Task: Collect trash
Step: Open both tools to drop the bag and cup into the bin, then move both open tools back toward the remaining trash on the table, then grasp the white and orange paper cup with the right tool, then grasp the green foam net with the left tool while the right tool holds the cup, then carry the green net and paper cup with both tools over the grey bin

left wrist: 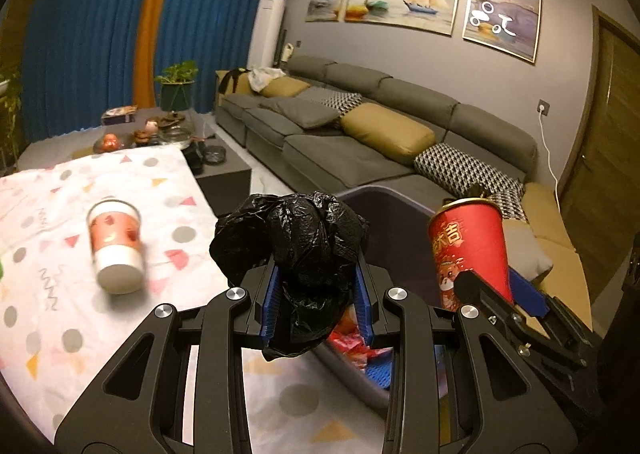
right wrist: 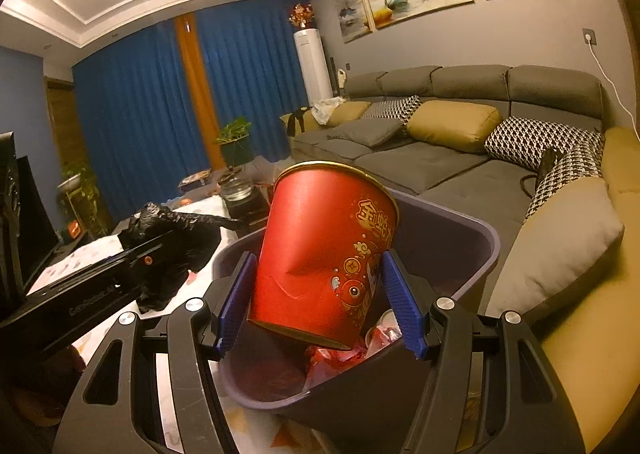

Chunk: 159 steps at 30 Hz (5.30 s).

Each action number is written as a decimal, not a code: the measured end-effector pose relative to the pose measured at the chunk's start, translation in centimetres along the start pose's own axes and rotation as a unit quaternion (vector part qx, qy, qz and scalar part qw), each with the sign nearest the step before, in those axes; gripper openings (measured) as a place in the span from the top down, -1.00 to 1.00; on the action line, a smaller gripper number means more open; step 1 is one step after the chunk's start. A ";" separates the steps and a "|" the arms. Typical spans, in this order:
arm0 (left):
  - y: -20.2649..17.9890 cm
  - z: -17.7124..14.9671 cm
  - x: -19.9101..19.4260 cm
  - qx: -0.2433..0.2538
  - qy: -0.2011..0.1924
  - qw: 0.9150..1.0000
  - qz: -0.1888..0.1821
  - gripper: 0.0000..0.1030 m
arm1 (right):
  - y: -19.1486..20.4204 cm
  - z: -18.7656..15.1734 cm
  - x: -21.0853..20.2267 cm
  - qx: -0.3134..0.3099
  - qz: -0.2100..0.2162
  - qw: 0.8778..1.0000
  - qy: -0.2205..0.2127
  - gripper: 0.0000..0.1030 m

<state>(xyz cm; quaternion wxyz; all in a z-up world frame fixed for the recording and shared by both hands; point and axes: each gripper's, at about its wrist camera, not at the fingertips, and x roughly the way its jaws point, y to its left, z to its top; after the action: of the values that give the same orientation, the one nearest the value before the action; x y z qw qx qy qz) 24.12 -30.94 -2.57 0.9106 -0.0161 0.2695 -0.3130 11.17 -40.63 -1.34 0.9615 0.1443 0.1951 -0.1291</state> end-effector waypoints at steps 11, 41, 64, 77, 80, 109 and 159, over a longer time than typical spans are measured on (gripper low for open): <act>-0.6 0.0 2.9 0.005 0.019 1.000 -0.021 0.41 | -1.3 0.1 1.9 0.008 -0.009 1.000 0.013 -0.23; 3.2 -0.4 -0.3 -0.041 -0.001 0.999 0.007 -0.79 | -0.3 0.7 0.0 0.015 -0.021 1.000 -0.001 -0.39; 21.2 -4.6 -21.6 -0.112 -0.065 0.959 0.253 -0.84 | 13.0 -0.3 -4.1 -0.074 0.089 0.993 -0.009 -0.53; 28.1 -6.7 -26.5 -0.152 -0.073 0.939 0.301 -0.84 | 19.6 -1.0 -1.9 -0.118 0.107 0.987 0.005 -0.53; 28.8 -6.6 -26.6 -0.156 -0.073 0.937 0.305 -0.84 | 20.3 -0.8 -0.4 -0.115 0.105 0.988 0.008 -0.53; 36.6 -4.2 -16.9 -0.159 -0.020 0.946 0.283 -0.84 | 24.0 -2.6 16.5 -0.129 0.093 0.975 0.152 -0.41; 31.5 -3.1 -18.5 -0.139 0.004 0.964 0.225 0.89 | 20.7 -1.3 4.3 -0.110 0.157 0.978 0.081 -0.04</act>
<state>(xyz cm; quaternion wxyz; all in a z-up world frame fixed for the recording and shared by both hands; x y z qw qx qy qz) 28.12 5.48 -2.55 0.9453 -0.0799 0.3105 -0.0597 20.84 -21.89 0.43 0.9608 0.0761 0.2602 0.0582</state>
